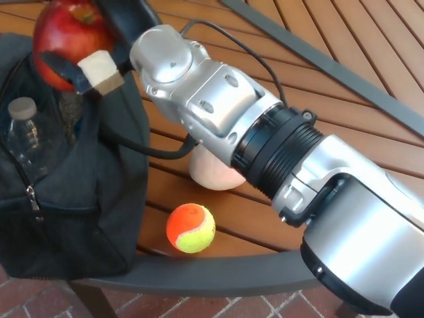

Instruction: Pick up a rubric cube, an apple, a tennis ball, a soft toy, a bottle from the table and put it into the lunch box one by one

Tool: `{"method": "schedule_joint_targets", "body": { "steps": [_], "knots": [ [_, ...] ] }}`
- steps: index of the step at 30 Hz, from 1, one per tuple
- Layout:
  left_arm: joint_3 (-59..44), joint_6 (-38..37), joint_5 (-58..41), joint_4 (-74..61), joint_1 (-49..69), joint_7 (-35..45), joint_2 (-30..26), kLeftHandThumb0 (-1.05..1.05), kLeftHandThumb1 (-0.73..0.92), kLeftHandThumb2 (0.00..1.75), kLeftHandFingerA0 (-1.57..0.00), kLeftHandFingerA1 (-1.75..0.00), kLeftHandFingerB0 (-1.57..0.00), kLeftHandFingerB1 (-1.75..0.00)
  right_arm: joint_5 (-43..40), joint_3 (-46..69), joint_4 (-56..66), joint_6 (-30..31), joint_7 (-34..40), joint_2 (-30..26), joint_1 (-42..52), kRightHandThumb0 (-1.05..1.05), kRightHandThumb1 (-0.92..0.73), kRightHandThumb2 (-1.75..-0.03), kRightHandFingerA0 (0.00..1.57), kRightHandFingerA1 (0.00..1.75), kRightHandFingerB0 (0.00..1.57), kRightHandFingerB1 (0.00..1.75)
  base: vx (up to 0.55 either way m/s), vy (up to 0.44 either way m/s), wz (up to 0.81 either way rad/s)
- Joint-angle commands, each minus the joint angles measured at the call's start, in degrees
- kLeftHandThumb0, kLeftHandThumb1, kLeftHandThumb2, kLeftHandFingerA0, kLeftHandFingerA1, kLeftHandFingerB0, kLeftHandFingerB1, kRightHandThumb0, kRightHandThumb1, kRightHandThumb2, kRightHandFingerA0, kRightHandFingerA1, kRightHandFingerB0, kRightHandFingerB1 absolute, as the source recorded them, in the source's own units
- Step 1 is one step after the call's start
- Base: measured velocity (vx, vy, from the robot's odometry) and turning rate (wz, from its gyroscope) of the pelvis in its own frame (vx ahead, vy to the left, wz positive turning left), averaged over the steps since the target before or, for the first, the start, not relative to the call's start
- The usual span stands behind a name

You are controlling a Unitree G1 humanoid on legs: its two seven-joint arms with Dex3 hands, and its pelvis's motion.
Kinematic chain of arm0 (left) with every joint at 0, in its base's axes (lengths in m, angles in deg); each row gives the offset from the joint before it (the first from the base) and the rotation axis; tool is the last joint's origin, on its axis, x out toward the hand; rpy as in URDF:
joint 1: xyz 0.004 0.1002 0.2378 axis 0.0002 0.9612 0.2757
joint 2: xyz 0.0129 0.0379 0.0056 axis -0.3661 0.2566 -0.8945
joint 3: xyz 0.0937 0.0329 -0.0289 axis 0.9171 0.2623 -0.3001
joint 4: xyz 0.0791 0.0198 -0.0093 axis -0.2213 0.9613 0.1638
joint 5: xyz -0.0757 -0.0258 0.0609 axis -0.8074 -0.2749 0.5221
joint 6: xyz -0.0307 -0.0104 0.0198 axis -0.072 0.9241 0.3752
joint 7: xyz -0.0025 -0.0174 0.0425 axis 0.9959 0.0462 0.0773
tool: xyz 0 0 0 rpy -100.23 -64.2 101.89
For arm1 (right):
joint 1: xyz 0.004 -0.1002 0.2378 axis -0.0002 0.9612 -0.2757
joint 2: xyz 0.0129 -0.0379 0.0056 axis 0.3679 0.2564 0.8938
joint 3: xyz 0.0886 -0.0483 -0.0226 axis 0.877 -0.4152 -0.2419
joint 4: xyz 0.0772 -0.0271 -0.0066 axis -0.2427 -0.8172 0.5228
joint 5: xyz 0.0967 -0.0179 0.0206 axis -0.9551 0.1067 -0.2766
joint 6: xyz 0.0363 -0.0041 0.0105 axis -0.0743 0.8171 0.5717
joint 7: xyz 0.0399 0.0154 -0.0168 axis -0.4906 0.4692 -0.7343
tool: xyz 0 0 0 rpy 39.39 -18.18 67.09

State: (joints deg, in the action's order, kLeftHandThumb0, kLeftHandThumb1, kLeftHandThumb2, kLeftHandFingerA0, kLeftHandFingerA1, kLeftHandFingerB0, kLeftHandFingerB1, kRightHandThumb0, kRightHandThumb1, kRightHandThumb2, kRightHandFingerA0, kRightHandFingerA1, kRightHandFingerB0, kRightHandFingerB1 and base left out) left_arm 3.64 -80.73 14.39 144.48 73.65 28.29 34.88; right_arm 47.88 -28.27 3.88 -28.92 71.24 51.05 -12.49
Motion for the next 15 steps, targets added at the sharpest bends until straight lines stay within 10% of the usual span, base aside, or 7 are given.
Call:
{"method": "schedule_joint_targets", "body": {
  "steps": [1, 4, 15],
  "knots": [
    [0.2, -2.9, 0.7, 0.5, 1.6, -0.7, 1.8, -0.16, 0.52, 0.99, -1.15, -1.11, -0.98, -1.02, 15.5, -9.5, 6.1, -11.2, -8.1, 14.2, -6.1, -0.34, -0.44, -1.19, 0.94, 1.32, 0.86, 1.04, 0.00, 0.000, 0.00],
    [-0.1, -3.0, 0.5, 0.9, 1.4, -0.8, 1.9, -0.17, 0.61, 0.80, -1.16, -1.13, -1.00, -1.05, 18.8, -14.1, 6.3, -14.4, -9.2, 12.8, -2.9, -0.38, -0.47, -1.18, 0.96, 1.07, 0.88, 0.90, 0.00, 0.000, 0.00],
    [-0.7, -1.5, -0.4, 0.7, 0.7, -0.5, 2.6, -0.13, 0.56, 1.00, -1.09, -1.18, -1.01, -1.09, 25.5, -24.4, 7.2, -19.6, -11.6, 10.6, 3.2, -0.48, -0.46, -1.08, 1.05, 1.13, 0.91, 0.93, 0.00, 0.000, 0.00]
  ]
}}
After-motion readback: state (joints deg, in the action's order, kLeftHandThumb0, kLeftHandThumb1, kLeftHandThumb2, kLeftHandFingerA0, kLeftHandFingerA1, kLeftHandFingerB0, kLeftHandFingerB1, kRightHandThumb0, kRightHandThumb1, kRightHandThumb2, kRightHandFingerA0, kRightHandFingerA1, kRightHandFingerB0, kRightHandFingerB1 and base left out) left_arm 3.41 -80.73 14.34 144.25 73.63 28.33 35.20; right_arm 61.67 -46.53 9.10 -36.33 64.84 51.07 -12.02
